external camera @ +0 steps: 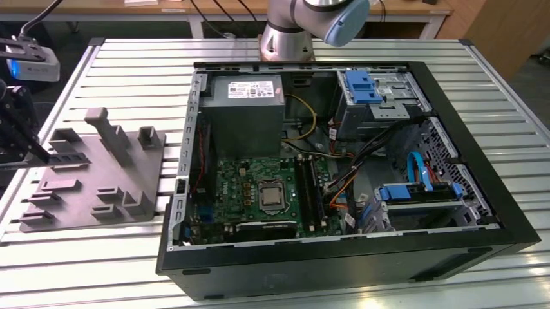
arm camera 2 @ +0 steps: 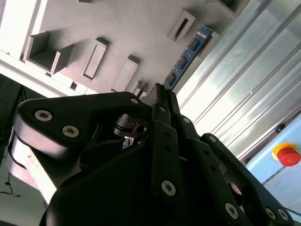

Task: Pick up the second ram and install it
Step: 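Pick up the second ram and move it above second insertion slot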

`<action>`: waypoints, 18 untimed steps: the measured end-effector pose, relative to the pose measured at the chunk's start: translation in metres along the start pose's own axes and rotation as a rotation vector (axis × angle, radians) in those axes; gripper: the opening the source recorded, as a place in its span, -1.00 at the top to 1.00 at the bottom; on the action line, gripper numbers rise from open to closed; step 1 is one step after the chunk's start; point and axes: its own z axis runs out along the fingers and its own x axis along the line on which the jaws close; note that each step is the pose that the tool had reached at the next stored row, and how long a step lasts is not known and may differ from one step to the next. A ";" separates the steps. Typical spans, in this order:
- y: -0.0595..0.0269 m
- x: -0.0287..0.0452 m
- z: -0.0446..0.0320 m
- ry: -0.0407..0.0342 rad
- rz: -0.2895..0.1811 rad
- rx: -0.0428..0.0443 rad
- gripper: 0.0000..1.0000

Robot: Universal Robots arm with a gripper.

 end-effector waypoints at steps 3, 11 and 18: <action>0.0000 -0.0001 -0.0028 -0.0001 0.000 0.0002 0.73; 0.0000 -0.0004 -0.0094 -0.0001 0.000 0.0001 0.73; -0.0001 -0.0006 -0.0153 -0.0001 0.000 0.0001 0.73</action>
